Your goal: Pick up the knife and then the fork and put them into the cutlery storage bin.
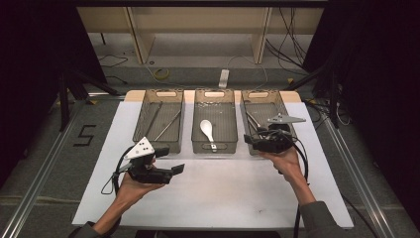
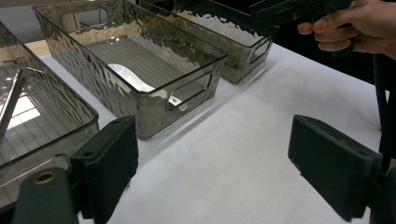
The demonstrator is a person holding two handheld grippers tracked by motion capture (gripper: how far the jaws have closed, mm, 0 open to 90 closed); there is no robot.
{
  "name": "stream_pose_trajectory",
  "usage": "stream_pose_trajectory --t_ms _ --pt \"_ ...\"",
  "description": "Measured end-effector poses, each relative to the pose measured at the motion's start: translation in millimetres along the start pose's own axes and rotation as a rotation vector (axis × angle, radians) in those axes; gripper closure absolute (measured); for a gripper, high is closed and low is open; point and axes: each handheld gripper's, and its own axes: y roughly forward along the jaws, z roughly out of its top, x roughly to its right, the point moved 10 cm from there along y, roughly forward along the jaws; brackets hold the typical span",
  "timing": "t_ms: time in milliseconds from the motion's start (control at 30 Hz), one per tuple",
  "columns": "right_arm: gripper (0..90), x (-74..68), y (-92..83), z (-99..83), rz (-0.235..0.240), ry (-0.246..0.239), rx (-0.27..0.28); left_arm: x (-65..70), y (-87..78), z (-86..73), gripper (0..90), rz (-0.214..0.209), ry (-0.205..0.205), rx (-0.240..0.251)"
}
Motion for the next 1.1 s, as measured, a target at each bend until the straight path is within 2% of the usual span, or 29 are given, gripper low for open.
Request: stream_pose_trajectory --t_ms 100,433,633,767,967,1100 --pt "34.5 -7.3 -6.1 -0.2 0.020 -0.001 0.027 -0.2 0.3 -0.2 15.6 0.001 0.000 -0.003" --pt "29.1 -26.2 -17.4 -15.8 0.072 -0.021 0.063 0.2 -1.0 -1.2 15.5 0.001 0.001 -0.004" --pt "27.2 -38.5 -27.0 -23.0 0.098 -0.038 0.089 2.1 -1.5 -1.5 15.5 -0.015 0.003 -0.004" --pt "26.4 -43.4 -33.4 -28.7 0.104 -0.047 0.106 2.2 -2.7 -1.3 15.5 -0.018 -0.003 0.003" --pt "25.8 -47.1 -44.2 -41.6 0.113 -0.036 0.124 3.3 -3.4 -1.9 15.5 -0.027 0.003 0.000" --pt "25.1 -47.1 -51.0 -49.2 0.101 -0.045 0.137 4.9 -4.6 -2.6 15.4 -0.031 0.003 0.000"
